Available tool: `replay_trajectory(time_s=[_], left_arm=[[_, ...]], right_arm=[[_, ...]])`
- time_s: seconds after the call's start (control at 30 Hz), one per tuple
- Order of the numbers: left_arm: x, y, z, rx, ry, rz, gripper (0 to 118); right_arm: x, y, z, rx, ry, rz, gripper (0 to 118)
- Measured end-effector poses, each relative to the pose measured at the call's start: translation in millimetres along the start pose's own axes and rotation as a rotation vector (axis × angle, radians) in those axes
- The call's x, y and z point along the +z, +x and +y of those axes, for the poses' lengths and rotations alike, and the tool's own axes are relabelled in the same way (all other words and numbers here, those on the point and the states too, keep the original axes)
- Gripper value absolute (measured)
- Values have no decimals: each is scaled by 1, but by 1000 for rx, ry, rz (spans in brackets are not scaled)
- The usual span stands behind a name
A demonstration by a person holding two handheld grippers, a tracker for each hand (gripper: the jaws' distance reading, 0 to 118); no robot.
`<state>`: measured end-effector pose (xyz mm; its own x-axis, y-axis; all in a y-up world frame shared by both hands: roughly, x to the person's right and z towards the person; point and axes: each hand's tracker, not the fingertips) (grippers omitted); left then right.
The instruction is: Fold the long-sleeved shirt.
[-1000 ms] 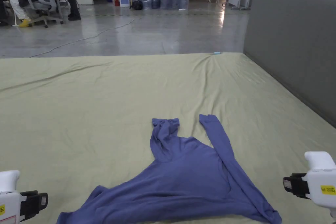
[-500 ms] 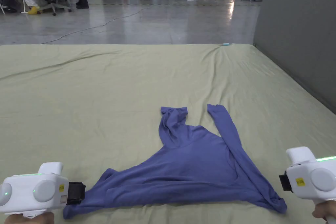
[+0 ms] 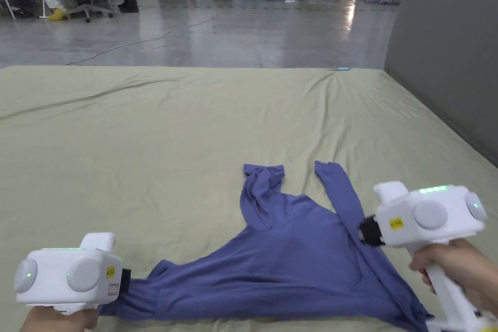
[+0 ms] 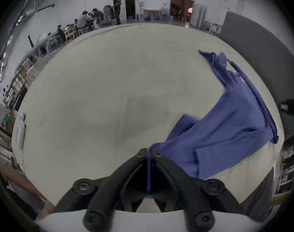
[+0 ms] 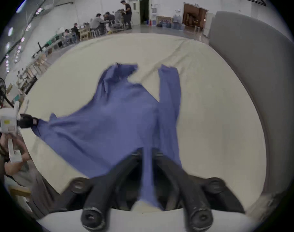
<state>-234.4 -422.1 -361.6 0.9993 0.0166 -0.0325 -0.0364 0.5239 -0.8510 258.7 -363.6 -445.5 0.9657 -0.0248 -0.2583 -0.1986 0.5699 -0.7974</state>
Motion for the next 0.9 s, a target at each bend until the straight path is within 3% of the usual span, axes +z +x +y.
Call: replay_trajectory(time_s=[0.07,0.1,0.23,0.37,0.5,0.53,0.57,0.6,0.63,0.67,0.7,0.73,0.77,0.9], left_arm=[[7,2,12,-6,17,-14,0],[6,8,19,-2,20,-16,0],[11,18,30,11,39,-31,0],[6,17,35,37,33,-47,0],[2,12,40,61,25,-61,0],[0,11,41,62,22,-60,0],[-1,10,43,64,18,-56,0],[-2,8,45,66,15,-51,0],[-4,7,47,71,16,-48,0],[-5,6,49,79,18,-45,0],[-4,5,53,83,19,-43,0],[-3,5,56,88,23,-47,0],[-1,5,60,92,30,-48,0],[30,3,97,79,110,-64,0]], right_arm=[[-24,0,42,14,-11,53,81],[-40,-2,63,34,-37,49,102],[-107,-11,119,143,-107,2,105],[-169,-13,138,170,-228,-3,103],[-210,-15,133,177,-285,-27,92],[-217,-16,130,180,-313,-61,76],[-223,-17,125,183,-357,-83,66],[-222,-15,122,119,-369,9,61],[-214,-18,126,91,-329,-36,30],[-208,-21,127,88,-338,-1,0],[-200,-24,128,97,-330,92,0],[-191,-31,128,143,-305,-9,0],[-184,-35,130,176,-307,-44,0],[-116,-26,161,147,-180,-2,0]])
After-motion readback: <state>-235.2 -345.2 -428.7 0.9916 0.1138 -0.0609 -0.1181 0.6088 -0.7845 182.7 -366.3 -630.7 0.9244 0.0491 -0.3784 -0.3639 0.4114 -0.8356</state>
